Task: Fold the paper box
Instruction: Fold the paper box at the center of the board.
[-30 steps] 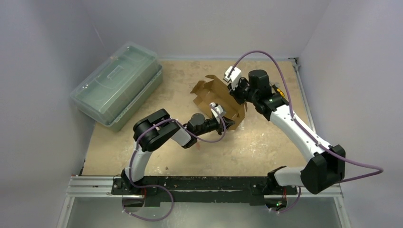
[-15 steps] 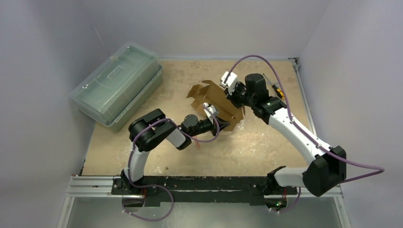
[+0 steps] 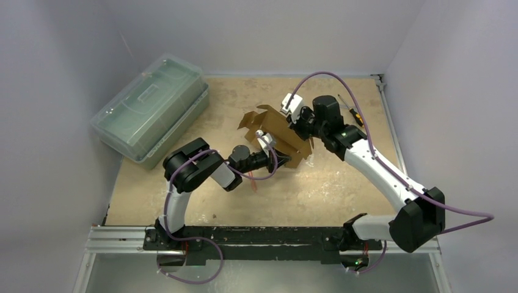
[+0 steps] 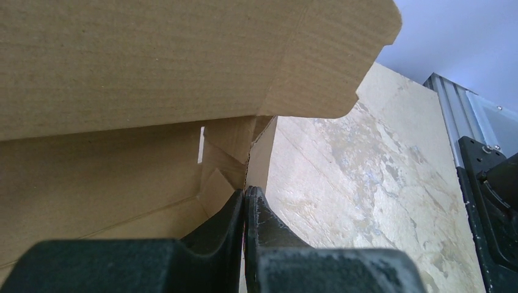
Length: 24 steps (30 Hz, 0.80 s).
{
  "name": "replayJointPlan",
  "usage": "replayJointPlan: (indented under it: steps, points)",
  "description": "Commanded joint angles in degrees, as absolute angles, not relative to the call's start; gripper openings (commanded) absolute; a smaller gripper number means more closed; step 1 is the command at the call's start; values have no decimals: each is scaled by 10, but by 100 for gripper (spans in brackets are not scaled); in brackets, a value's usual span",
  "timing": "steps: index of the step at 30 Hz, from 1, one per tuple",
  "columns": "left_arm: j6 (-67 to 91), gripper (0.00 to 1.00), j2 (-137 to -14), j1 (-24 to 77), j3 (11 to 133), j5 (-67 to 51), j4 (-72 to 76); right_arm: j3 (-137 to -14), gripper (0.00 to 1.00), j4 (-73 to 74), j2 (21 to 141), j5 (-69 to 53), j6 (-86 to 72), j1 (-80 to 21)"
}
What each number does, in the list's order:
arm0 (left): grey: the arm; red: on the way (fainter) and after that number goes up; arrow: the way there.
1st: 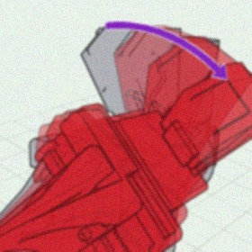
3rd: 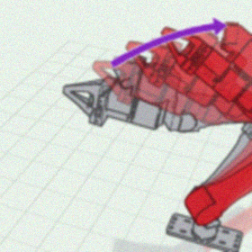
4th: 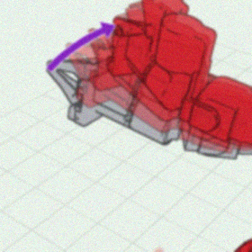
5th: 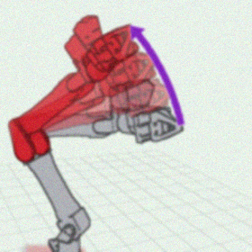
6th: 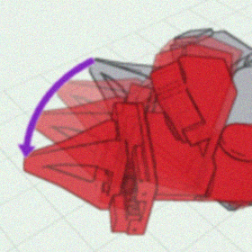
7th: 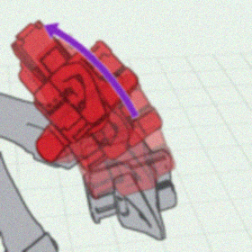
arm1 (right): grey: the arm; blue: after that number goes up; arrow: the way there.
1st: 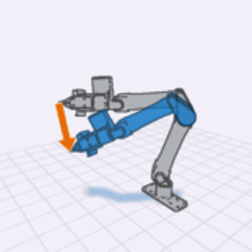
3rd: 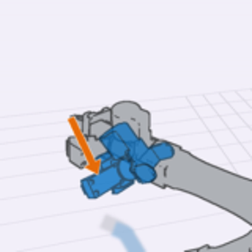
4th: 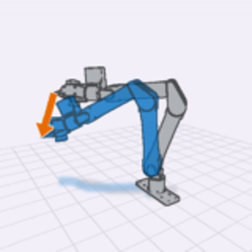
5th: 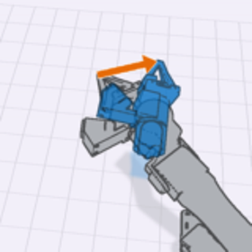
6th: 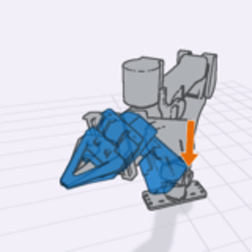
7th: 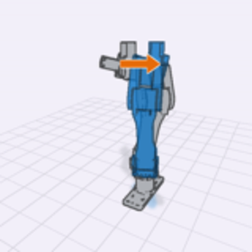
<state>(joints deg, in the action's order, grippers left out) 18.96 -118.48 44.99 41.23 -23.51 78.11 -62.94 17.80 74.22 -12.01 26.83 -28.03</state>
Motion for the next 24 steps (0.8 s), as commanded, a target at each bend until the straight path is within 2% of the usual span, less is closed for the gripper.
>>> replayJointPlan:
  steps: [1,9,14,24]
  points:
    - [167,0,-1166,438,403,-208,731,-642,0,196,735,-131,266,-285]
    - [126,0,-1148,432,422,-188,644,-652,0,201,741,-130,262,-288]
    - [111,0,-1136,433,425,-130,614,-661,0,206,751,-132,250,-298]
    - [131,0,-1147,434,417,-82,694,-696,0,221,784,-135,224,-301]
